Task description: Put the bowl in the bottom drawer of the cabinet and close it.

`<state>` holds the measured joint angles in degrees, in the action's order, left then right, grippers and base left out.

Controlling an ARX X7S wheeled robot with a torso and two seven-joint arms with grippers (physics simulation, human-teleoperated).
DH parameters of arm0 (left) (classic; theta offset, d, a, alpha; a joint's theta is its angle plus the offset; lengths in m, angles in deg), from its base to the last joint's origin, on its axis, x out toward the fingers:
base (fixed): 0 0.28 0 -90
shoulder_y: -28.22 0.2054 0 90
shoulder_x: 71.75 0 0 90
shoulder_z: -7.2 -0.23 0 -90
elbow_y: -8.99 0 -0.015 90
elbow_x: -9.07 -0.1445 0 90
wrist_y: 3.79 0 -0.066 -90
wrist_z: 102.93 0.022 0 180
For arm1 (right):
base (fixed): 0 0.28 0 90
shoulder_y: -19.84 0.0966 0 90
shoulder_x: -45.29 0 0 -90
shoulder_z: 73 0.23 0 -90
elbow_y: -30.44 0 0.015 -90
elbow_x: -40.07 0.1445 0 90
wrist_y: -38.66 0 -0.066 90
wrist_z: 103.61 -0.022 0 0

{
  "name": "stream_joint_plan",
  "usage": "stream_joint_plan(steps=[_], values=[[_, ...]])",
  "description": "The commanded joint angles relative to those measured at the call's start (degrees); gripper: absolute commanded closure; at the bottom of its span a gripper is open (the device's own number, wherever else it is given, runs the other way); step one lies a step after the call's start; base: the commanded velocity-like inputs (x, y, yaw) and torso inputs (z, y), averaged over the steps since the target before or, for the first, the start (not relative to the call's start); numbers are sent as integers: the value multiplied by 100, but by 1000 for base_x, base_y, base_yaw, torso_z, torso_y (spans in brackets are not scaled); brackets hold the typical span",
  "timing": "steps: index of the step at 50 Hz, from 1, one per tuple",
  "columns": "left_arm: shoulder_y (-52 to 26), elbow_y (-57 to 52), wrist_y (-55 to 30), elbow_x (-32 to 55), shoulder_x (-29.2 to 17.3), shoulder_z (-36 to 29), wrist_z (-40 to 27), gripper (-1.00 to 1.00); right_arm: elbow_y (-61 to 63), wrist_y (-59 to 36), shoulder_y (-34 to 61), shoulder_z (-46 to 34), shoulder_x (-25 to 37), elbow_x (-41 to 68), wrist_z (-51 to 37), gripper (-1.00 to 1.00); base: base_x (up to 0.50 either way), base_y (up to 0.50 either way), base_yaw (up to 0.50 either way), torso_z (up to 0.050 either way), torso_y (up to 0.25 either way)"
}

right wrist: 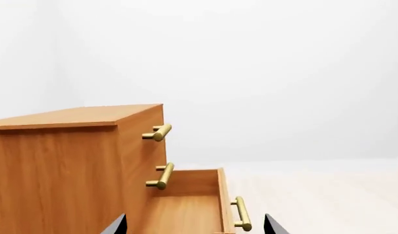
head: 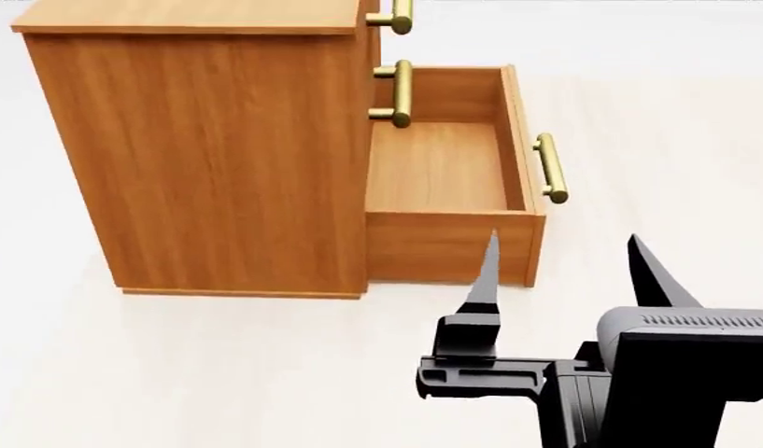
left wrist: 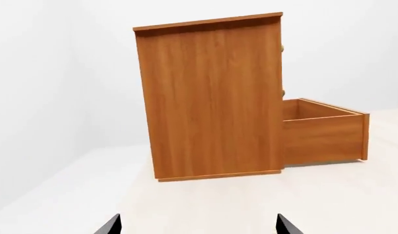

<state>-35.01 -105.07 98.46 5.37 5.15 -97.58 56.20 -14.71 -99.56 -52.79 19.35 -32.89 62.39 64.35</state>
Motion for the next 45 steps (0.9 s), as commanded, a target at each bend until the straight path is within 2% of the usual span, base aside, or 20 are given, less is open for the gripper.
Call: stream_joint_plan(steps=[1, 45], values=[[-14, -9, -9, 19, -49, -38, -53, -100, -71, 109, -41, -32, 29, 28, 10, -100, 500, -70, 0, 0, 0], [-83, 3, -23, 77, -236, -218, -285, -100, -295, 223, -1, -148, 147, 133, -58, -100, 500, -7, 0, 0, 0]])
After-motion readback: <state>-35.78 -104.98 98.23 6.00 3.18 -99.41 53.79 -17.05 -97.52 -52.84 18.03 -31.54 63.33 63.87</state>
